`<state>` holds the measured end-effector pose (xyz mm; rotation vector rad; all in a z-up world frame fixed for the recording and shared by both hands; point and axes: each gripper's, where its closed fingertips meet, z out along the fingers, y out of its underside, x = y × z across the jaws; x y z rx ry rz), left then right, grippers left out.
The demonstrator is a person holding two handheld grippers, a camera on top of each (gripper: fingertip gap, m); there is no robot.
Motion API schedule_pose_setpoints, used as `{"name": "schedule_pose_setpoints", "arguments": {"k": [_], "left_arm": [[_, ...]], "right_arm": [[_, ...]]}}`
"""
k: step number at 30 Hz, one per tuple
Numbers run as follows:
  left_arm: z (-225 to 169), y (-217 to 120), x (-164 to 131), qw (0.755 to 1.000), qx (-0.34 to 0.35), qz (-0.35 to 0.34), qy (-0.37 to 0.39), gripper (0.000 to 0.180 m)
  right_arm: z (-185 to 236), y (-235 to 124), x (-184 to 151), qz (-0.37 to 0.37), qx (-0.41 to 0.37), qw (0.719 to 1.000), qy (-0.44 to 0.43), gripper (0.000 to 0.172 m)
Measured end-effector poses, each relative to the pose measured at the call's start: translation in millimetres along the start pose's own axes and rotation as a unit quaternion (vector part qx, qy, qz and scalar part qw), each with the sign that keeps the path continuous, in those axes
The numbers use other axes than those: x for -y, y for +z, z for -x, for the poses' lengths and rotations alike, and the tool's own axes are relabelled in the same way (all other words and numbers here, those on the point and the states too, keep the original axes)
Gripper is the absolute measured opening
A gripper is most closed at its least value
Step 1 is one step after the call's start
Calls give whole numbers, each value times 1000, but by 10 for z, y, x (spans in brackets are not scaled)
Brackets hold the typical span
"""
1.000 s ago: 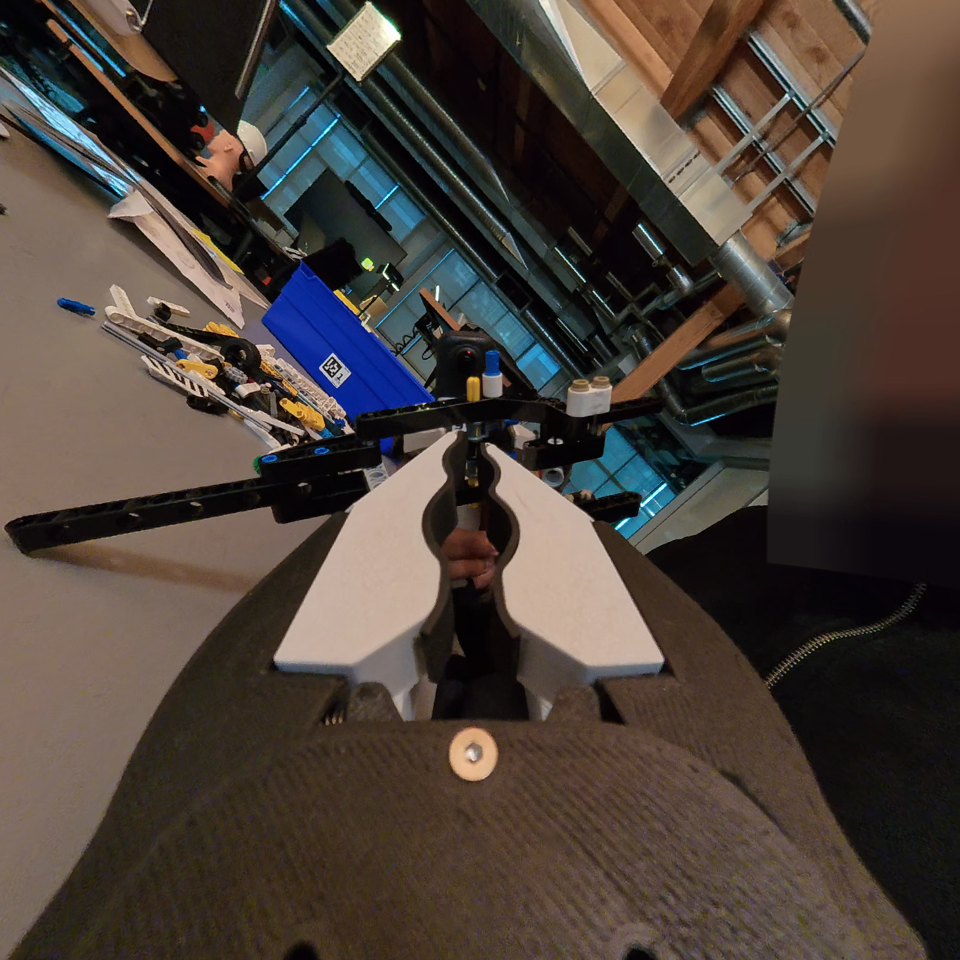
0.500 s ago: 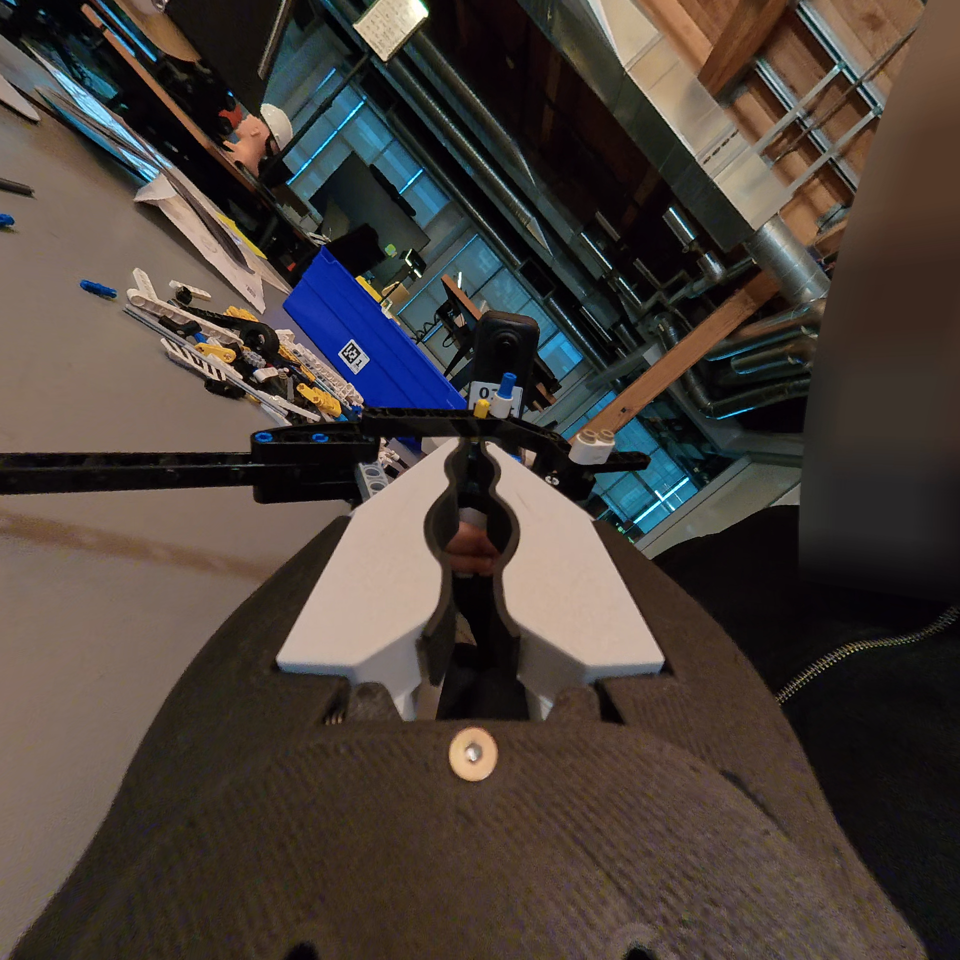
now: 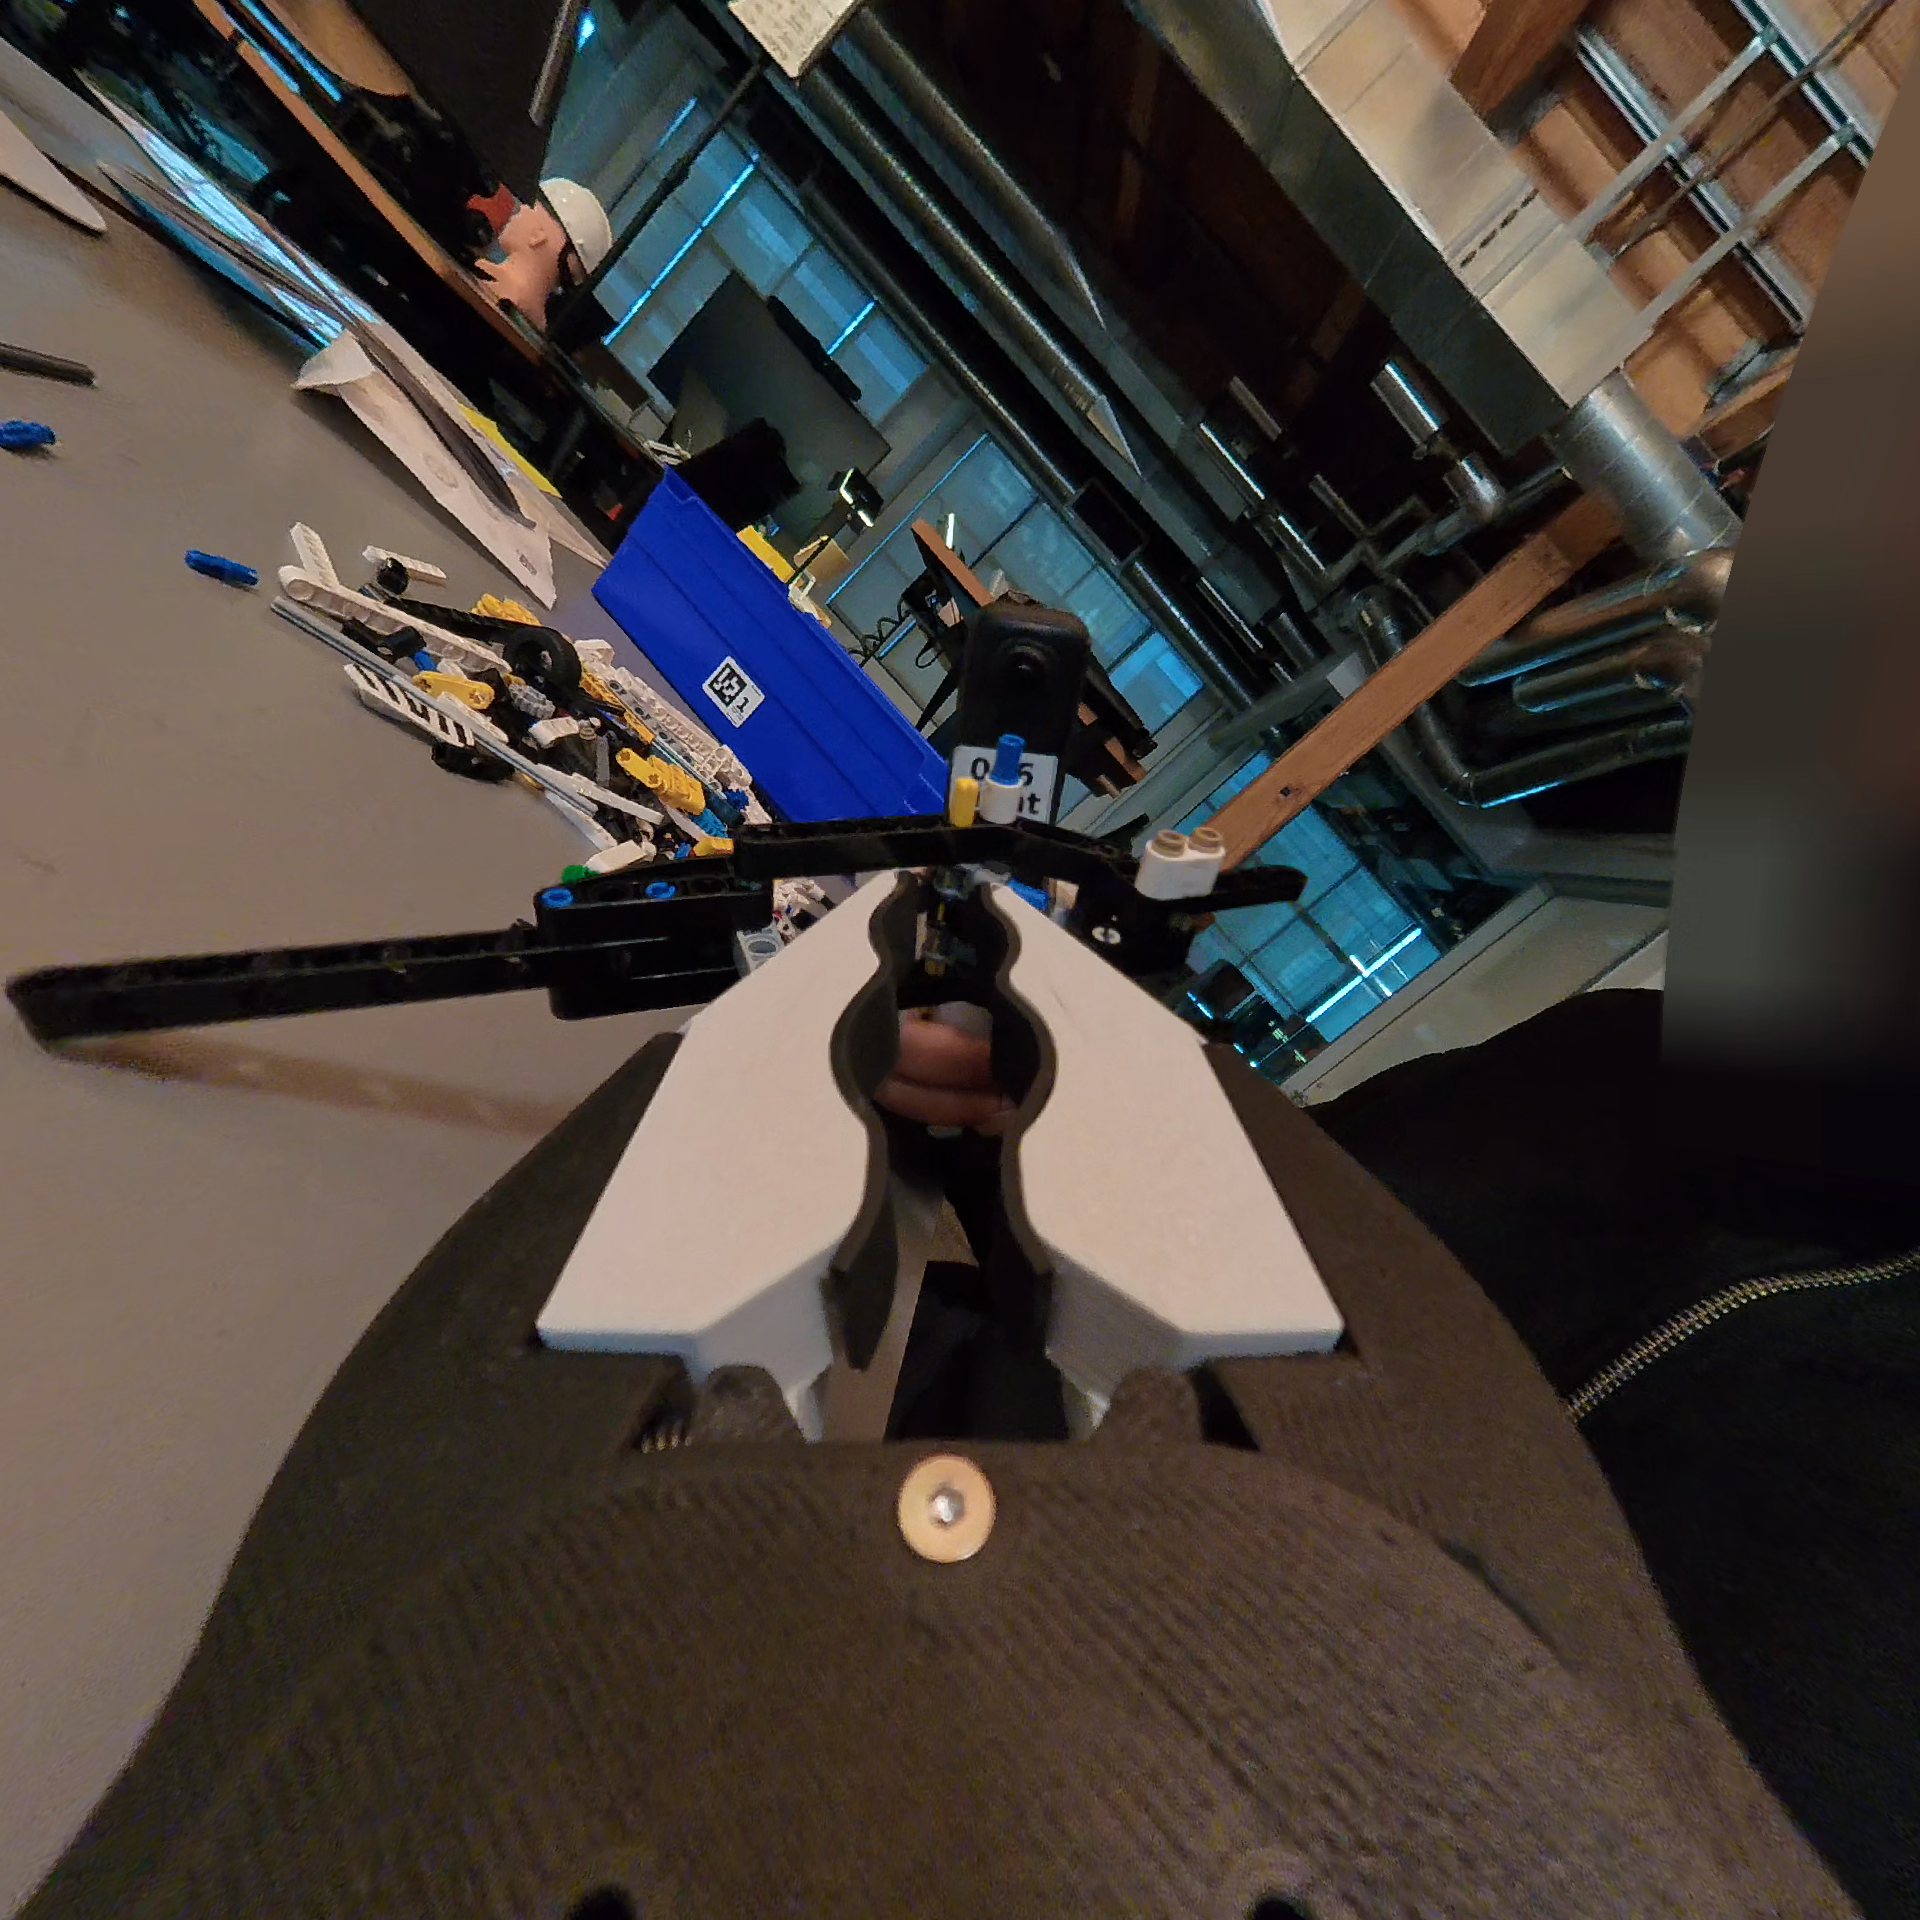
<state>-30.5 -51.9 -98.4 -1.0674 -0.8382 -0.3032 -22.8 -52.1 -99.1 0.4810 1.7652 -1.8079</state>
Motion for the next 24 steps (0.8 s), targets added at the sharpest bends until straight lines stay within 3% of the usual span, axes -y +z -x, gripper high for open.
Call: {"name": "schedule_pose_setpoints", "arguments": {"k": [5, 12, 20, 24], "left_arm": [[-28, -7, -7, 1000, -9, 2, 1, 10], [-43, -40, 28, 1000, -18, -8, -7, 7], [-79, -38, -12, 999, -30, 6, -12, 14], [-51, -30, -38, 1000, -16, 14, -8, 11]], "right_arm": [[-27, -70, 76, -30, 9, 999, 29, 19], [-33, -56, 102, -32, -15, 999, 0, 19], [119, 3, 12, -17, 71, 995, 66, 20], [46, 24, 20, -20, 39, 998, 49, 20]]}}
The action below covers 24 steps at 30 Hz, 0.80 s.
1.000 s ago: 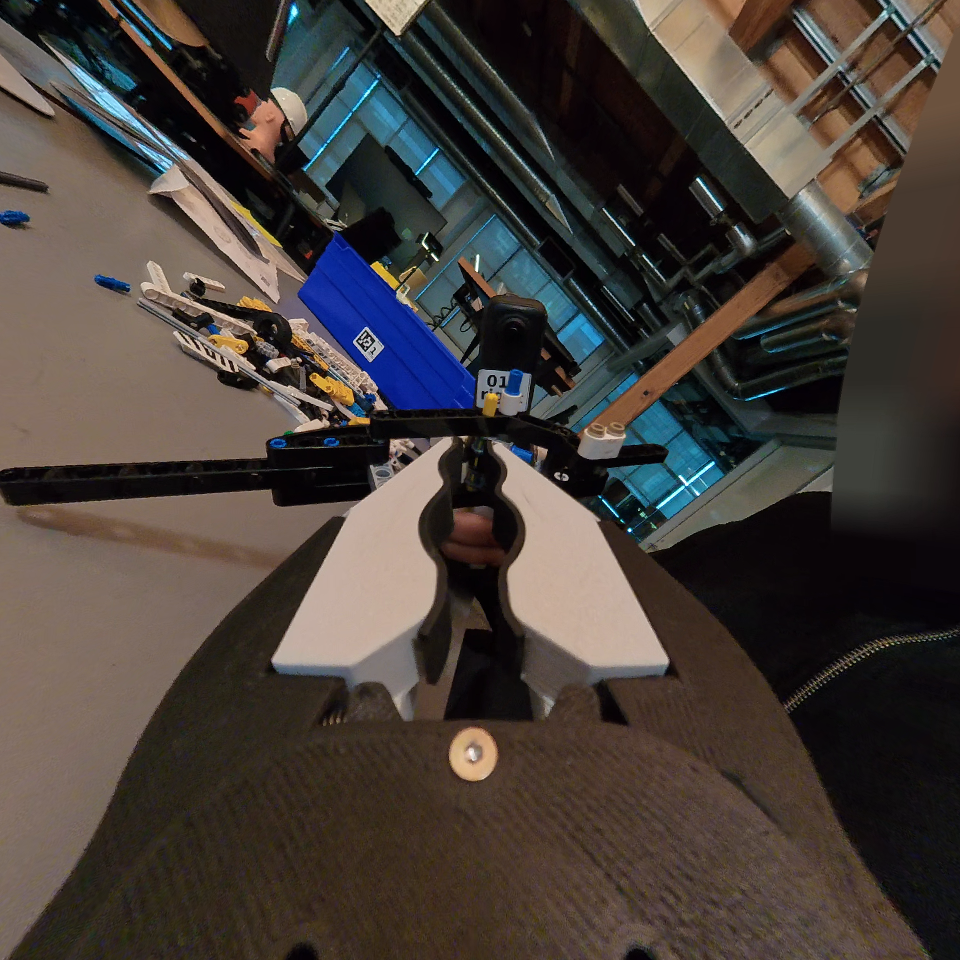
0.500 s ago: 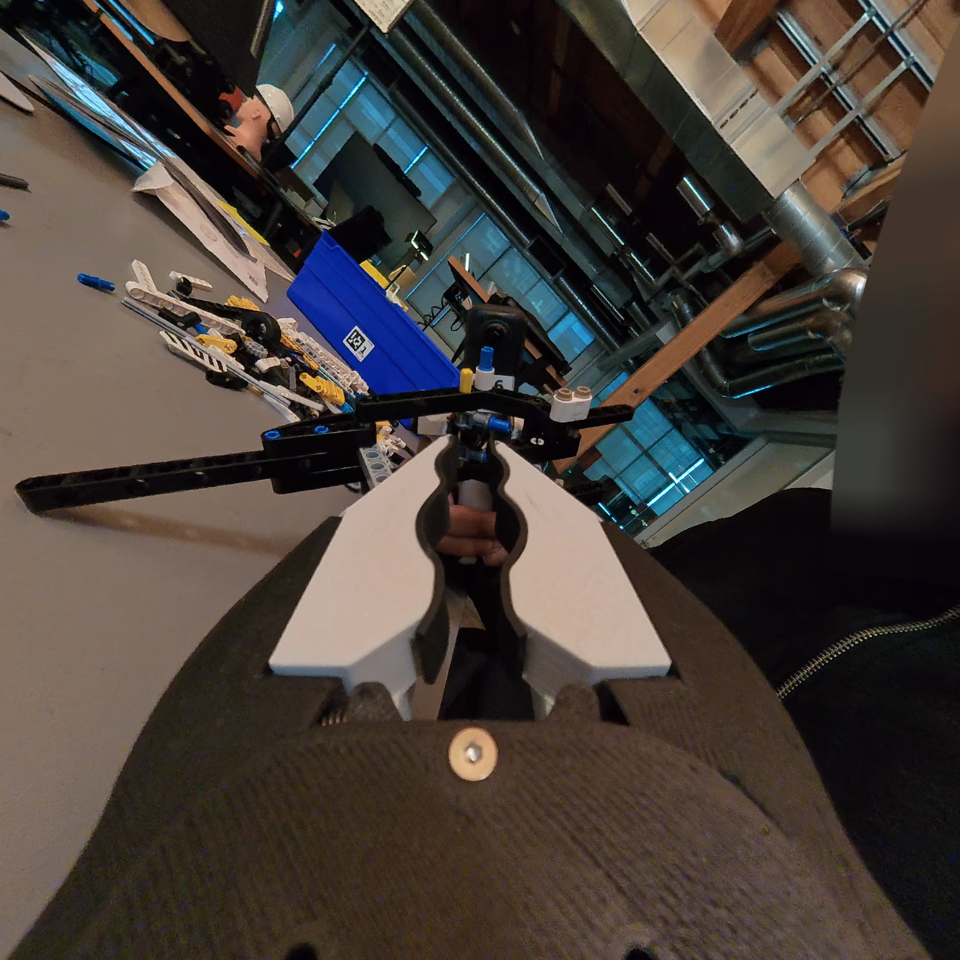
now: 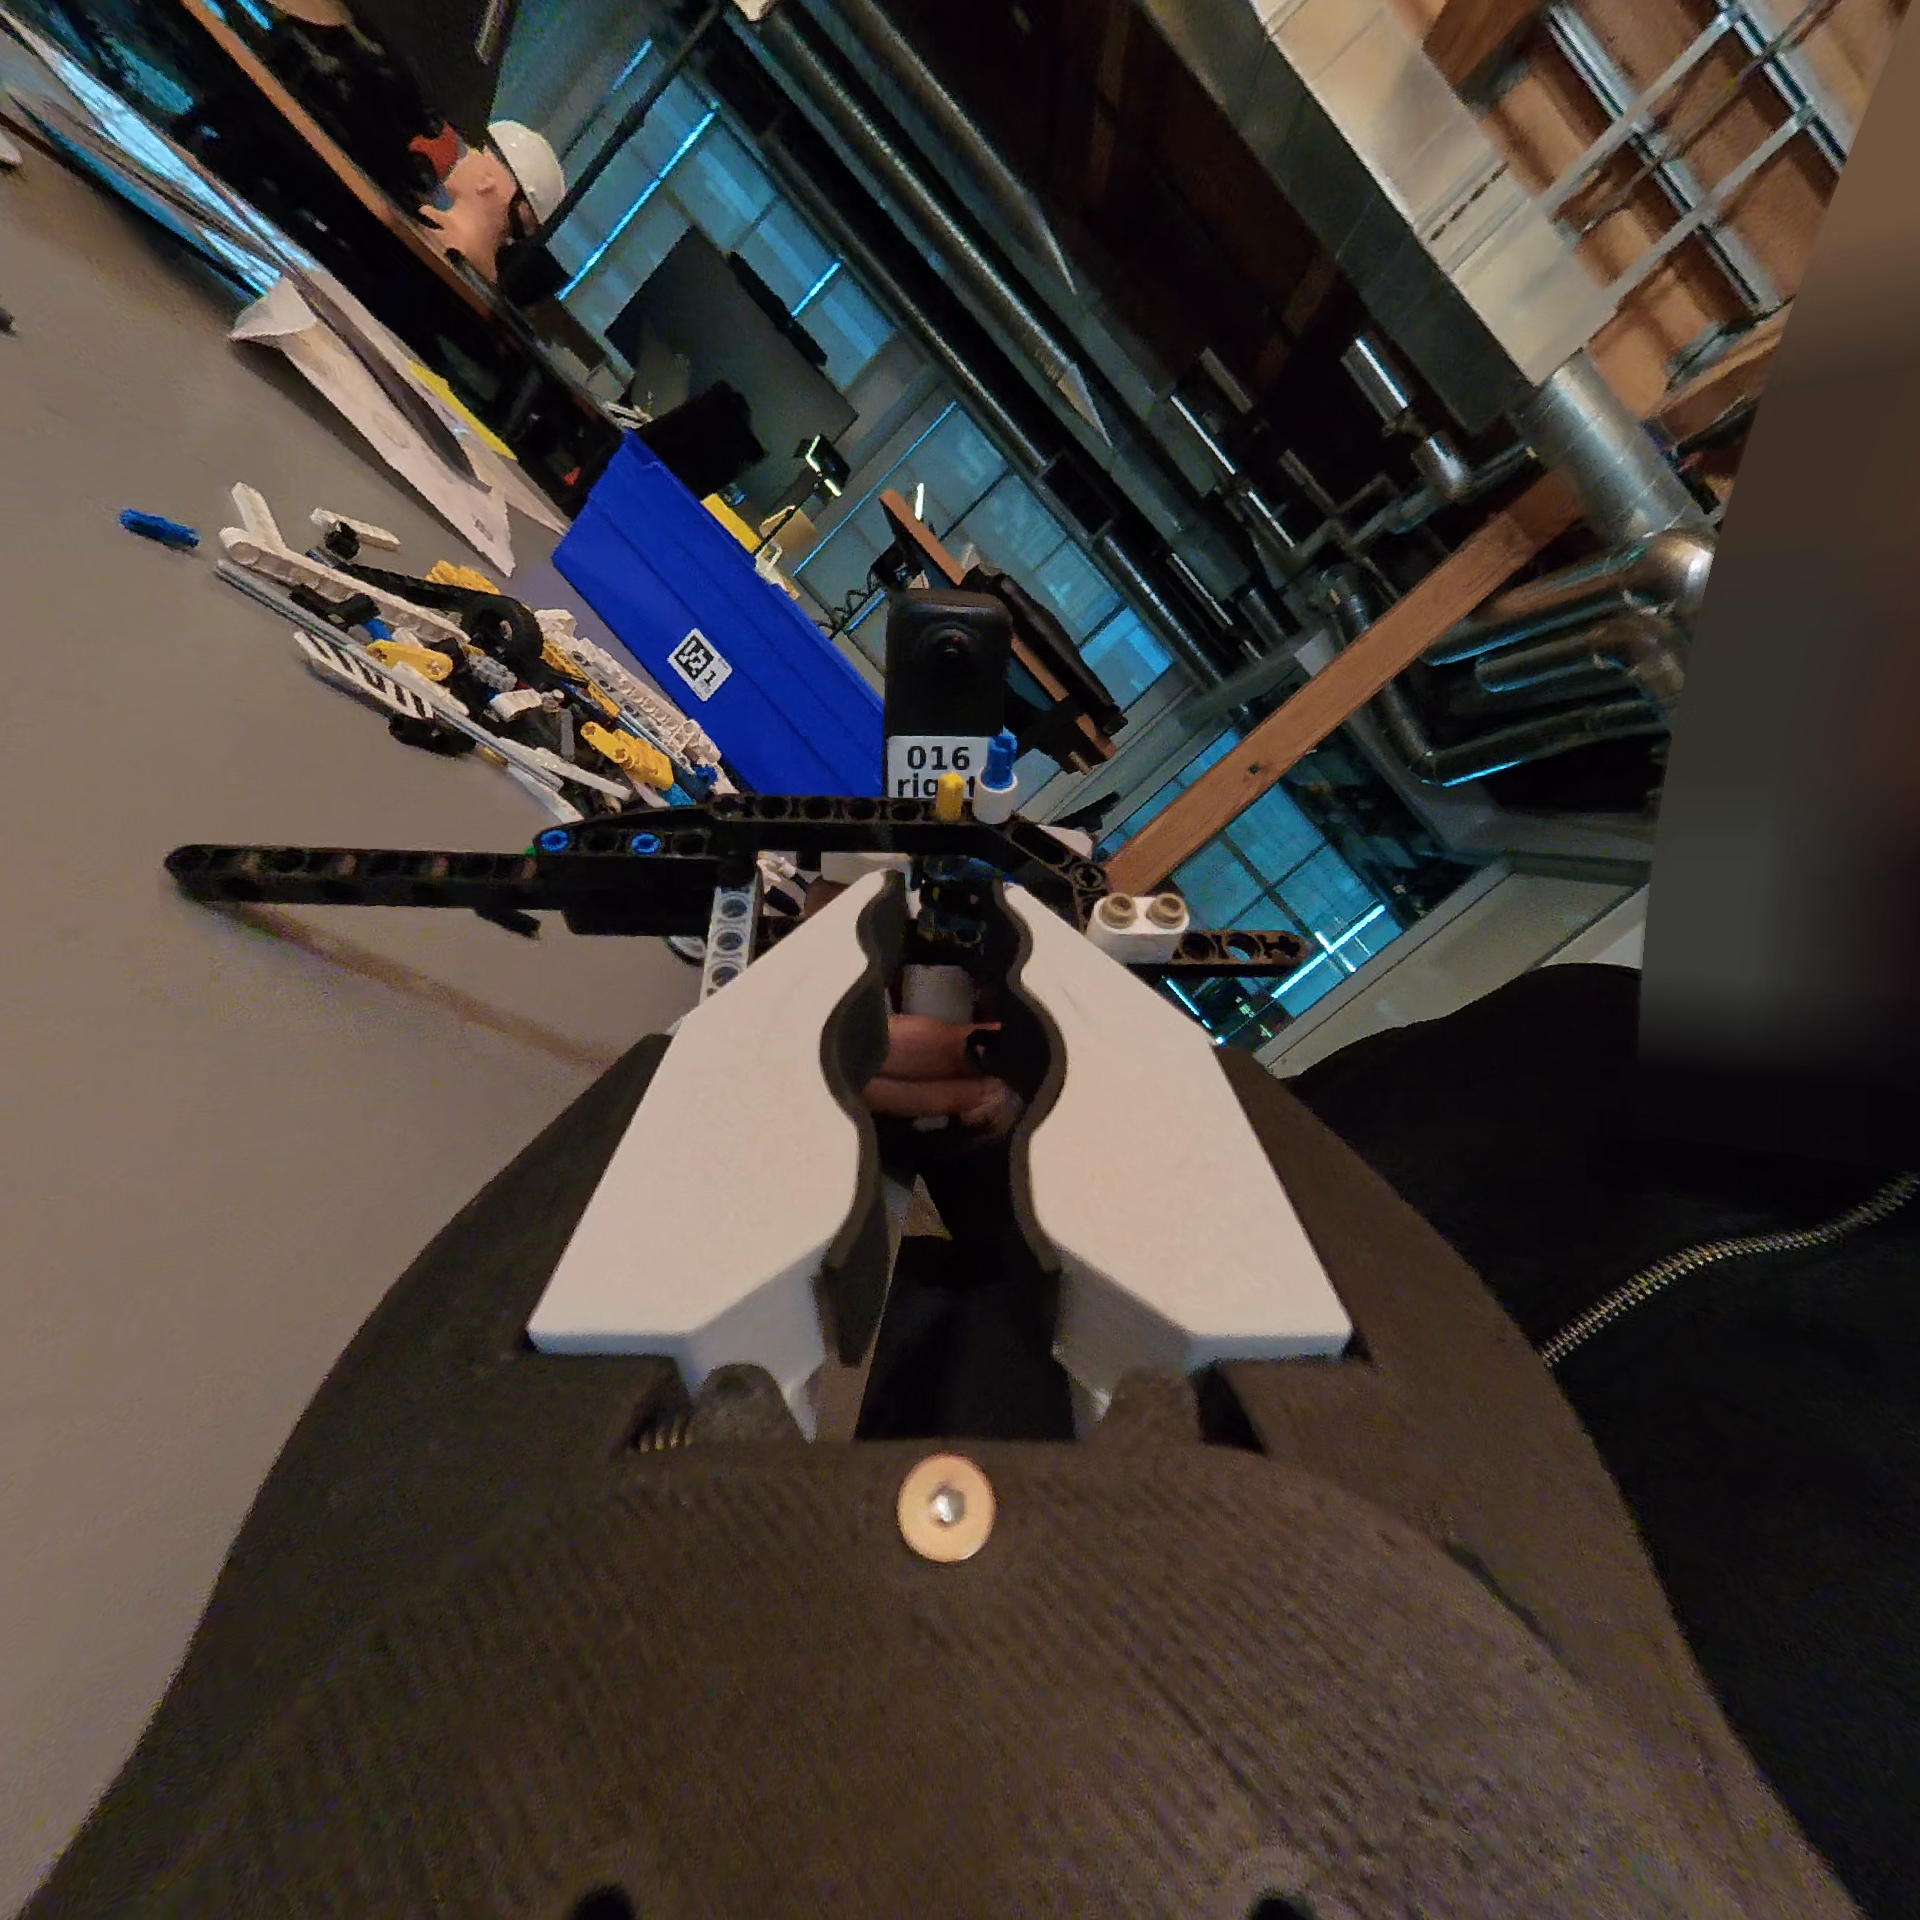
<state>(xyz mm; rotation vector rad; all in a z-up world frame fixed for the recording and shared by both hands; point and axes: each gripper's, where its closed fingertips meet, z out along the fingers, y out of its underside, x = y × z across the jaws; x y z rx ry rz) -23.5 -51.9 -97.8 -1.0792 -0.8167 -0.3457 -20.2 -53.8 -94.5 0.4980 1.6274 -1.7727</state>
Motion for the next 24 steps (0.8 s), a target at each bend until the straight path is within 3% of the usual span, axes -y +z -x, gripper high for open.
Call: {"name": "schedule_pose_setpoints", "arguments": {"k": [14, 20, 24], "left_arm": [[-15, 12, -57, 1000, -4, 20, 4, 16], [27, 19, -36, 1000, 12, 12, 8, 18], [29, 13, -2, 1000, 11, -1, 6, 10]], "right_arm": [[15, 53, 0, -4, 14, 999, 48, 23], [-28, 65, 10, 9, -48, 999, -21, 29], [-75, 40, 28, 21, -100, 990, -97, 38]]}}
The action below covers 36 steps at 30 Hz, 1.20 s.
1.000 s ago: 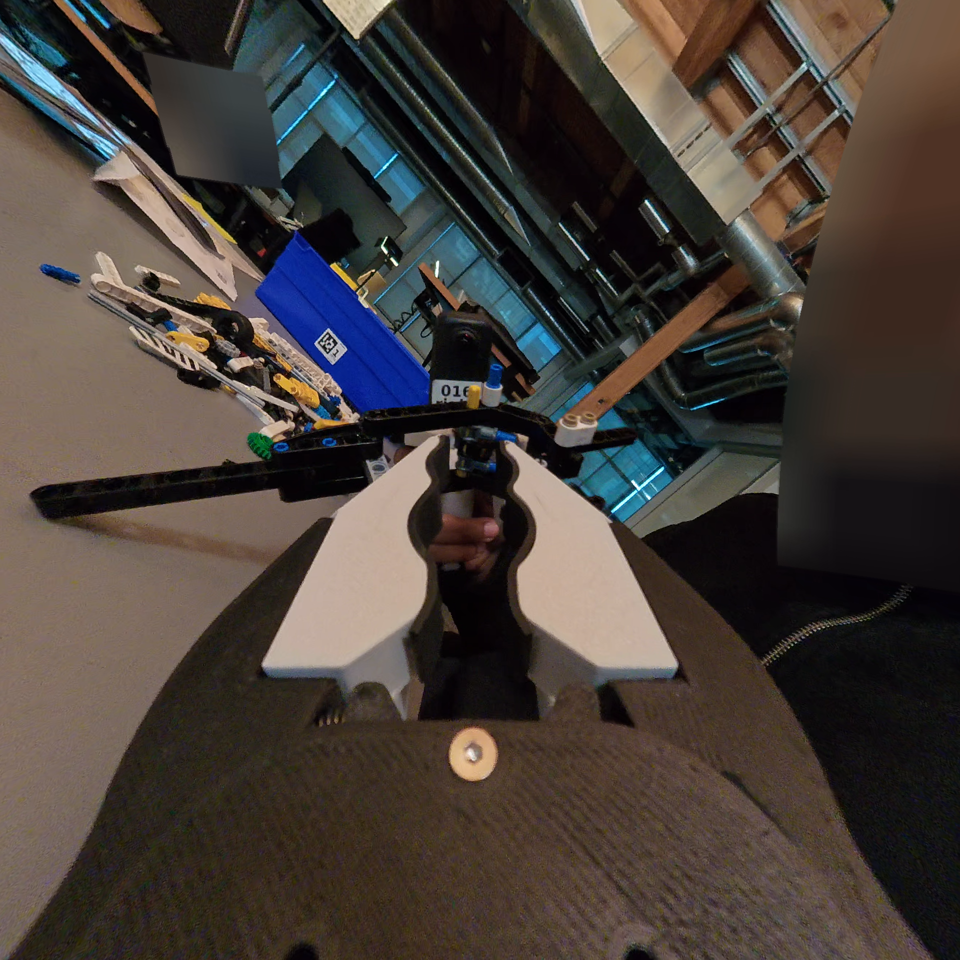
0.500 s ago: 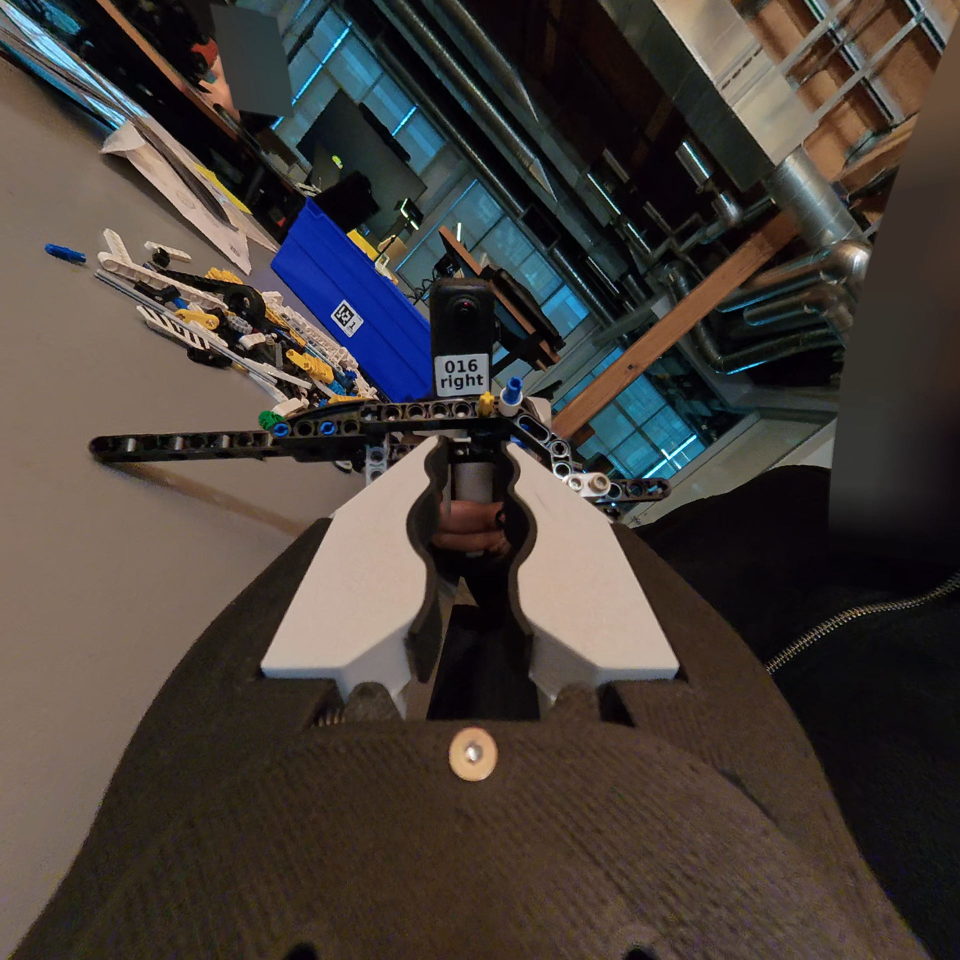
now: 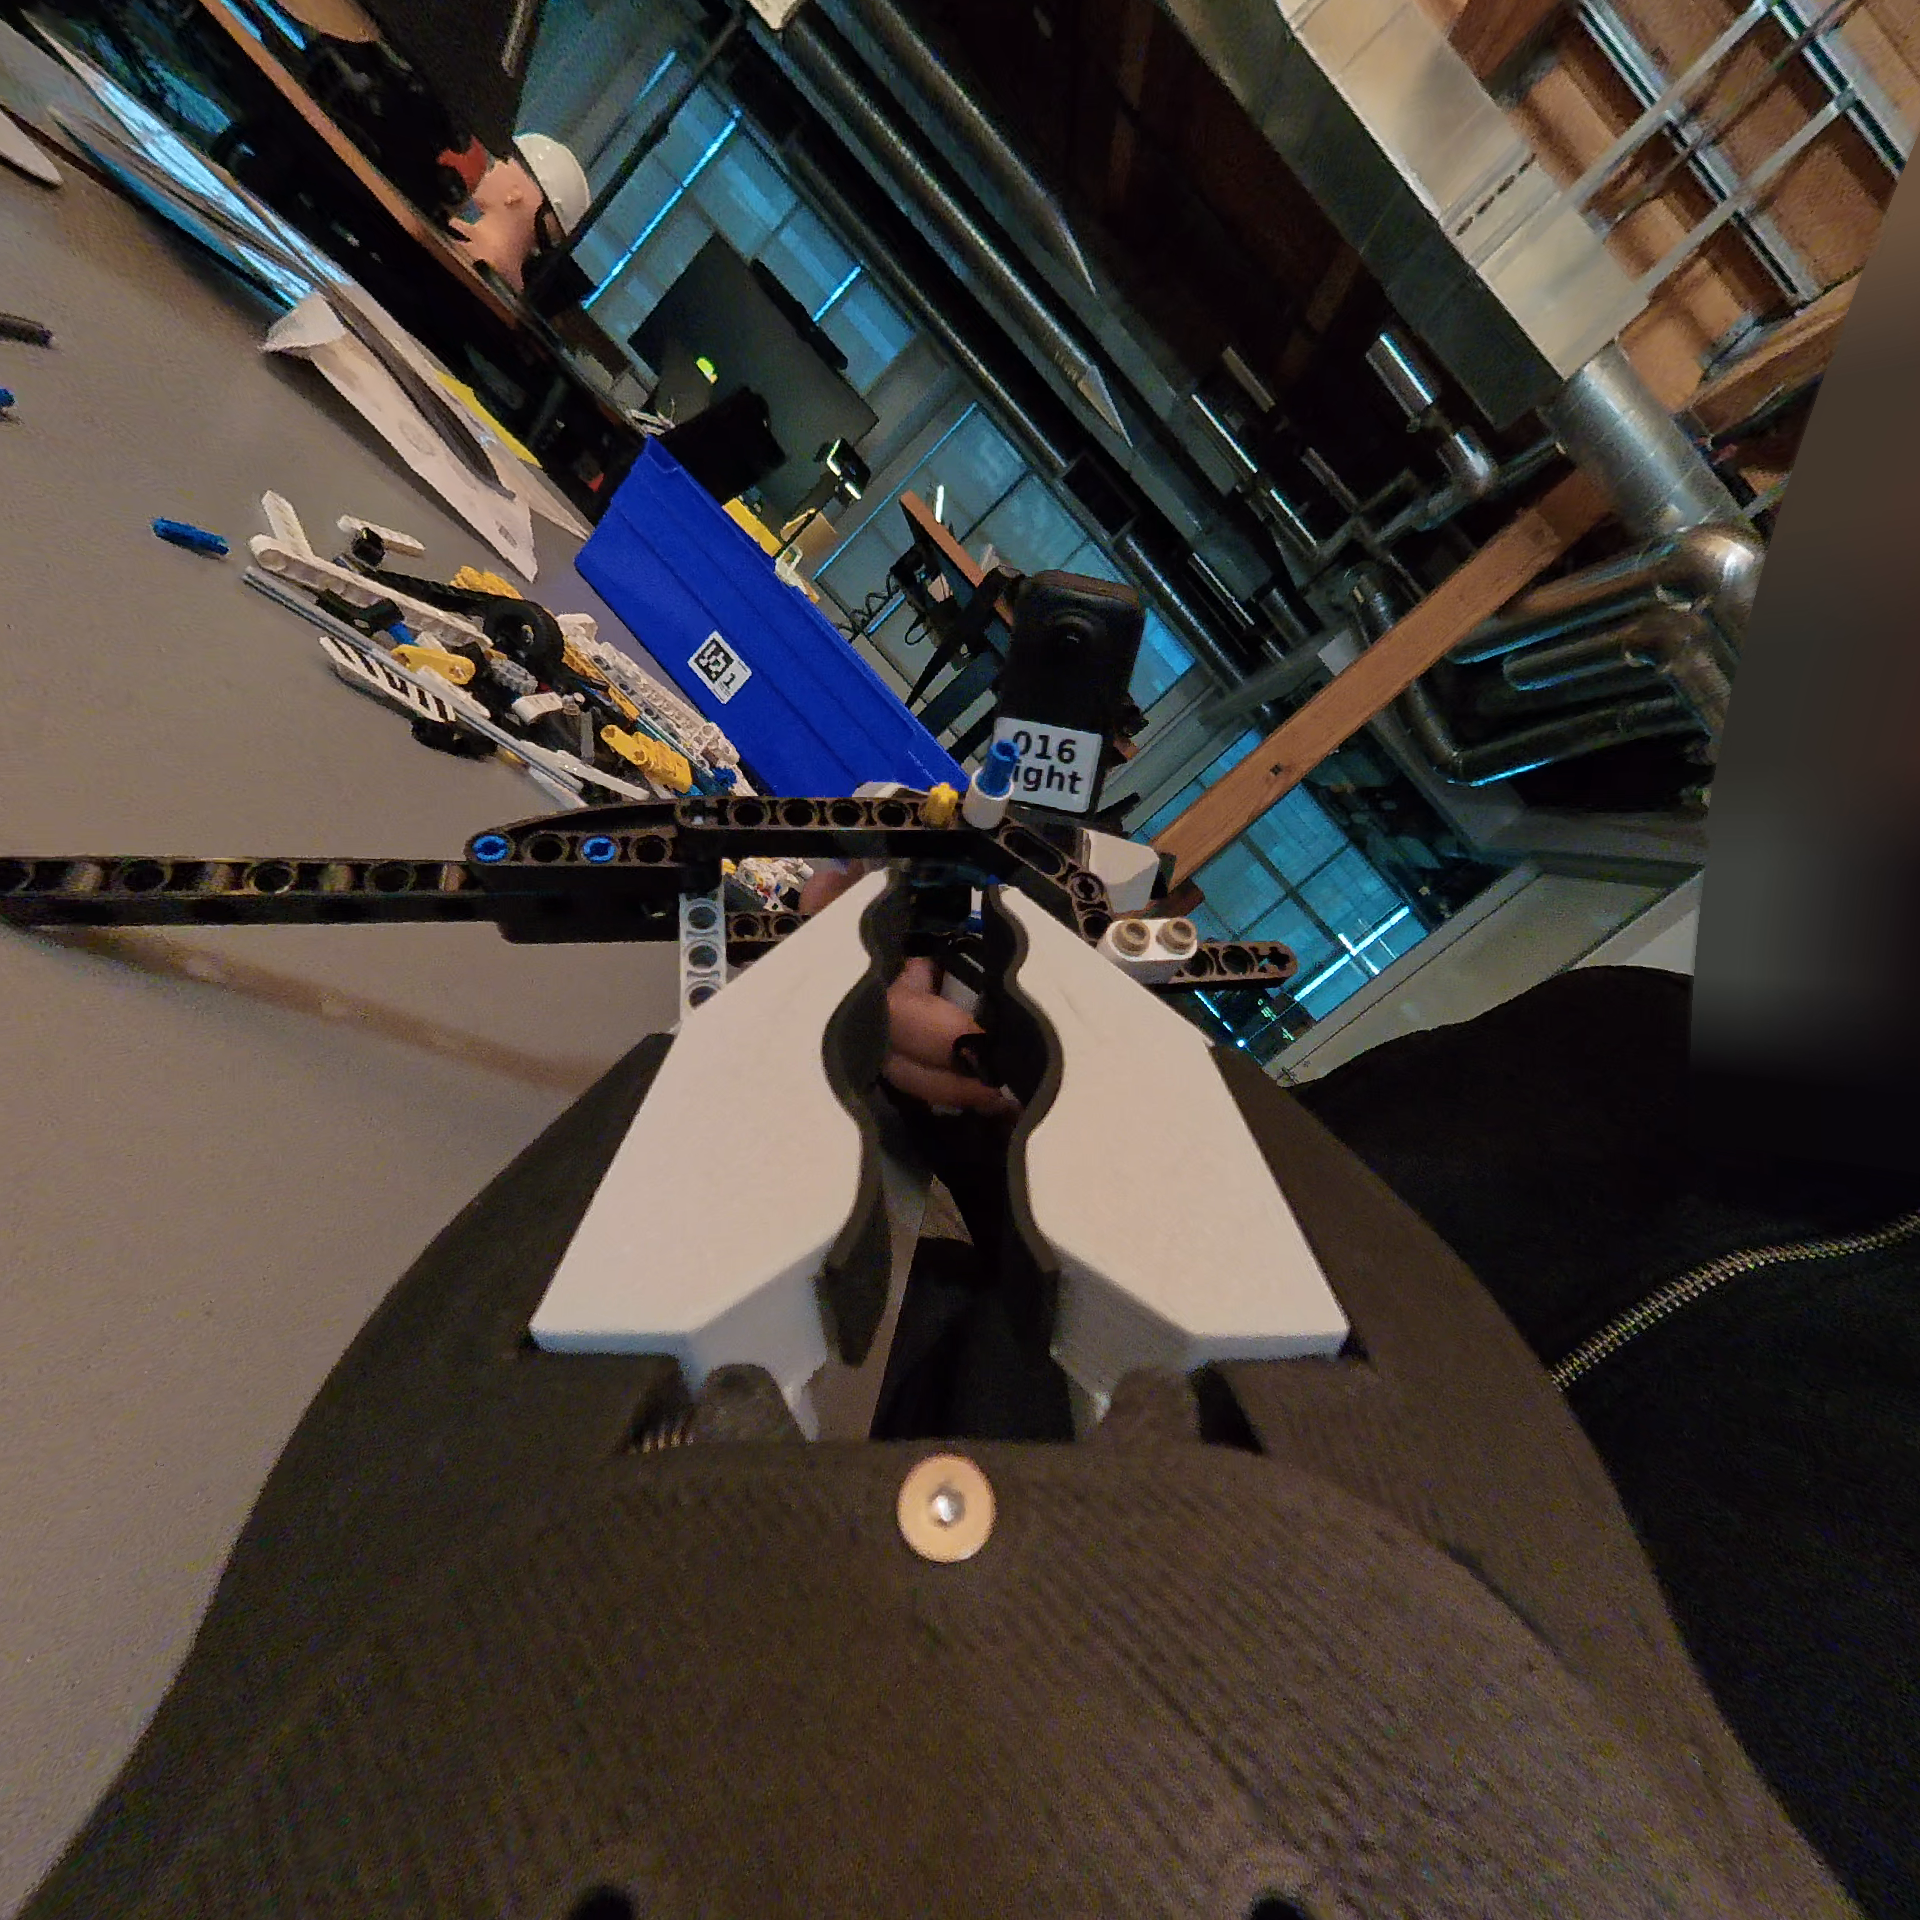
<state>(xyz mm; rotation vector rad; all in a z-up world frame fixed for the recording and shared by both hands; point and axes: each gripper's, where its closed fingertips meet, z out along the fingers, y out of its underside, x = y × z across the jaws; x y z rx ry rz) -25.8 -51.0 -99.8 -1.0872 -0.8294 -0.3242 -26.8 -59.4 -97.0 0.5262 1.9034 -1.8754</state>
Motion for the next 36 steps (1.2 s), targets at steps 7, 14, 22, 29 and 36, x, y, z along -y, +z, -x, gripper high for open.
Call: {"name": "schedule_pose_setpoints", "arguments": {"k": [7, 14, 22, 29, 36], "left_arm": [[1, -27, 50, 1000, -5, -16, -9, 9], [9, 0, 39, 1000, -6, -12, -11, 8], [5, 10, 20, 1000, -5, -6, -6, 4], [7, 17, 4, 1000, -2, -2, -4, 3], [8, 22, -6, 1000, -2, 1, -3, 5]], "right_arm": [[-33, -178, 90, -8, -68, 983, -170, 35], [-31, -108, 7, 45, -134, 937, -321, 30], [-62, -106, 26, 58, -161, 917, -360, 16], [-98, -87, 5, 53, -160, 926, -339, 5], [-88, -45, -33, 45, -114, 960, -250, 0]]}}
